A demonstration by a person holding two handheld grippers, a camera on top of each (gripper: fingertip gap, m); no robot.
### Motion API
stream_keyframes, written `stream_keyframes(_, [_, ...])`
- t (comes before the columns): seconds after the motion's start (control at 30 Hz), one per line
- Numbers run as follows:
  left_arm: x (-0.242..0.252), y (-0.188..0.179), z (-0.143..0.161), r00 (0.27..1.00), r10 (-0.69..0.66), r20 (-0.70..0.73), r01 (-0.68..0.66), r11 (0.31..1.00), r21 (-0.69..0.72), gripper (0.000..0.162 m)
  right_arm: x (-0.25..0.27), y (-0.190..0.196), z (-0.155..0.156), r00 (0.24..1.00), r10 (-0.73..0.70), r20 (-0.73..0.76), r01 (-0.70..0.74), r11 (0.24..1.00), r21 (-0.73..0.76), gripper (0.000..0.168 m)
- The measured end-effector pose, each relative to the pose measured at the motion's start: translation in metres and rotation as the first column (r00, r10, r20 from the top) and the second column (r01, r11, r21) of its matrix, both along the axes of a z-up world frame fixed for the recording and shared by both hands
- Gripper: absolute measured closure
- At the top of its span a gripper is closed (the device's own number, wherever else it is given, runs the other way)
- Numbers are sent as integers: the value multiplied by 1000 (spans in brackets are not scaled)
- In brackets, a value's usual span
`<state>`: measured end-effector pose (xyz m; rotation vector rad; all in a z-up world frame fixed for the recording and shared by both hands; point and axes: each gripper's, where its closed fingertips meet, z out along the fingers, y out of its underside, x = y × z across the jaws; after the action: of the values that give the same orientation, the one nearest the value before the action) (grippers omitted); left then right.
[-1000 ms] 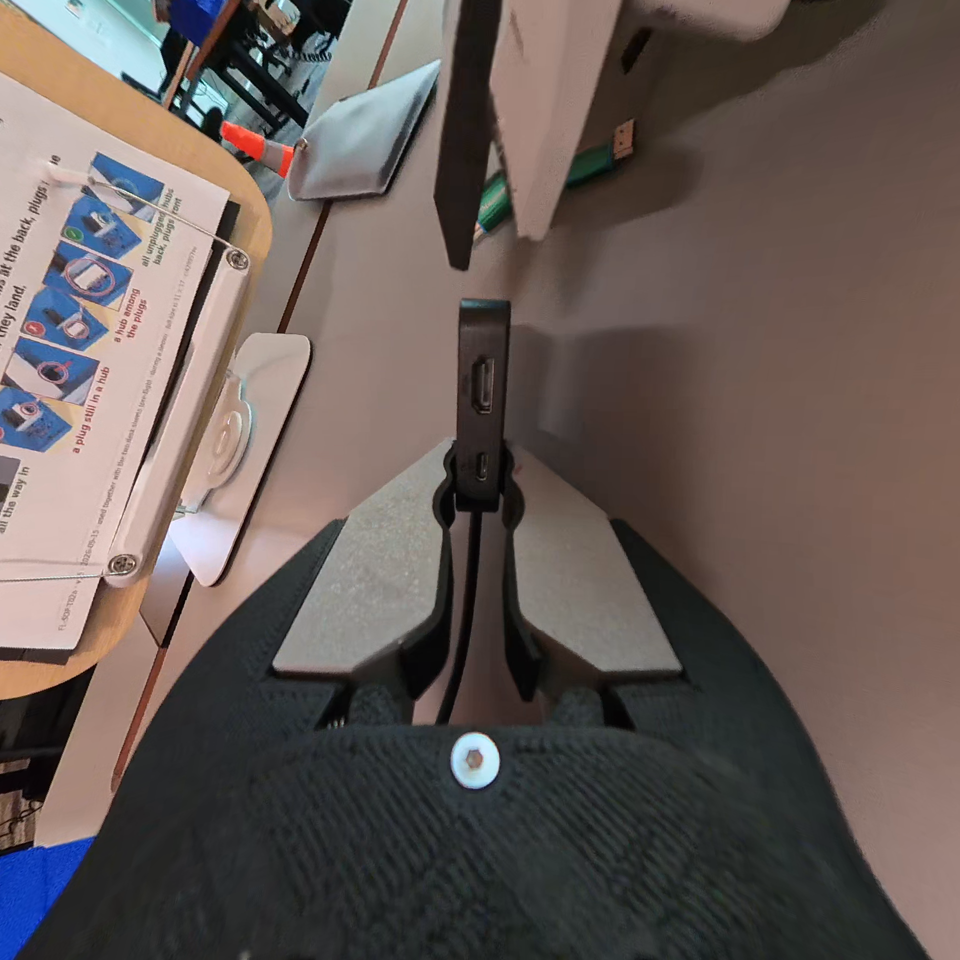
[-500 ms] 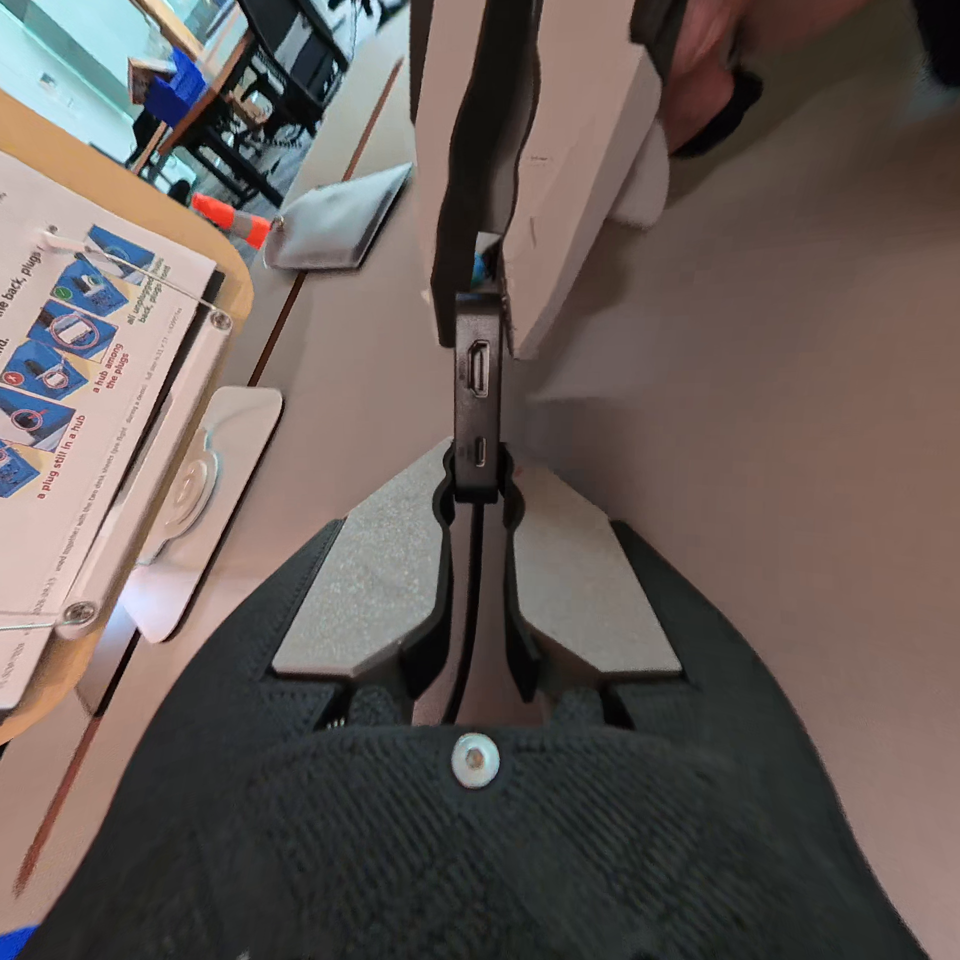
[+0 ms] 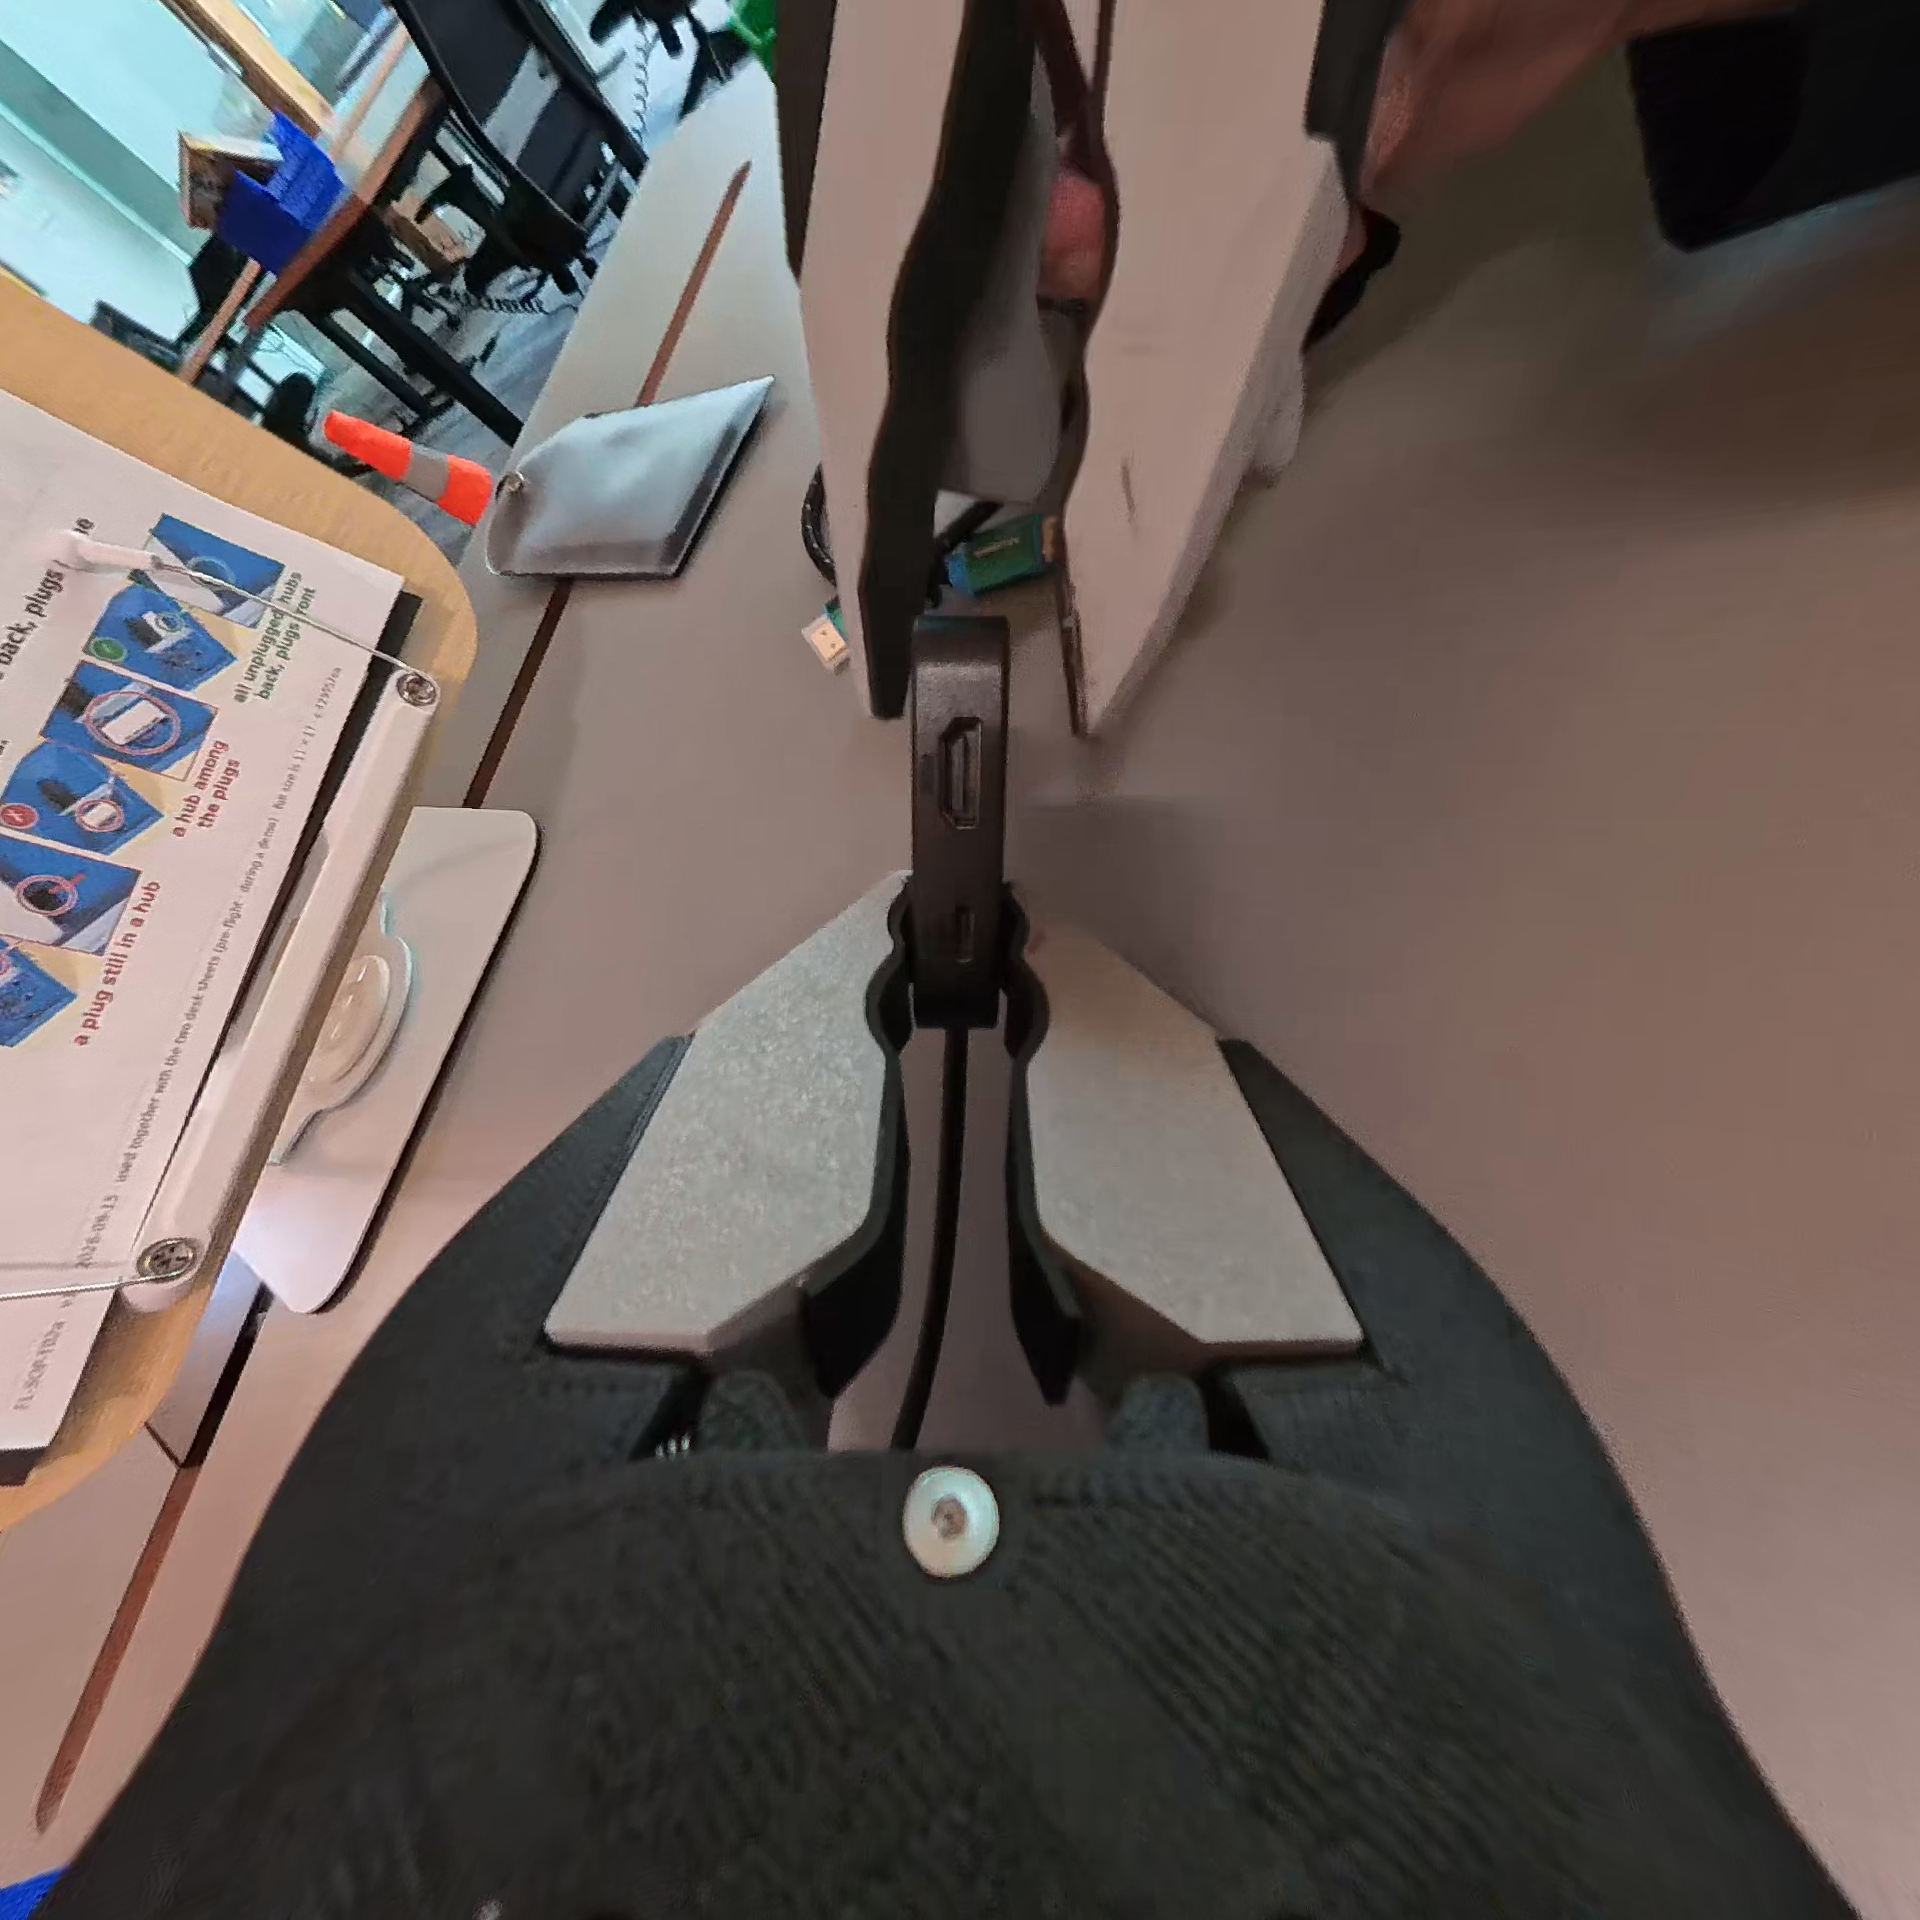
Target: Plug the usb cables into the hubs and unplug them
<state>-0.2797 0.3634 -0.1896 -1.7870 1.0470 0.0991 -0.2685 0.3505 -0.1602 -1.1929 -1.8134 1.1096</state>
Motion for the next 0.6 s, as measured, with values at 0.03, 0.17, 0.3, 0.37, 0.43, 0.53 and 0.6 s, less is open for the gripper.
stream_keyframes(0.03, [1,-2,-2,1000,-9,-7,9,1000,-8,151,-2,-2,-4,1000,1,-3,-1,998,70,141])
stream_keyframes(0.17, [3,-8,-8,998,-53,-41,52,998,-36,151,-10,-11,-10,999,1,-44,12,954,299,152])
stream_keyframes(0.3, [10,-13,5,990,-96,101,99,995,-26,144,-8,-19,3,995,38,-87,-14,964,265,158])
stream_keyframes(0.37, [14,-15,19,973,-119,196,120,993,7,139,-5,-22,19,986,60,-156,-30,982,189,158])
stream_keyframes(0.43, [21,-19,31,952,-159,261,152,987,48,139,0,-26,34,972,85,-219,-62,992,110,158])
stream_keyframes(0.53, [34,-26,48,912,-231,340,201,972,120,140,9,-33,54,944,130,-304,-138,990,-3,159])
stream_keyframes(0.6, [41,-30,57,887,-267,376,223,962,156,141,14,-37,66,922,155,-356,-188,980,-62,159])
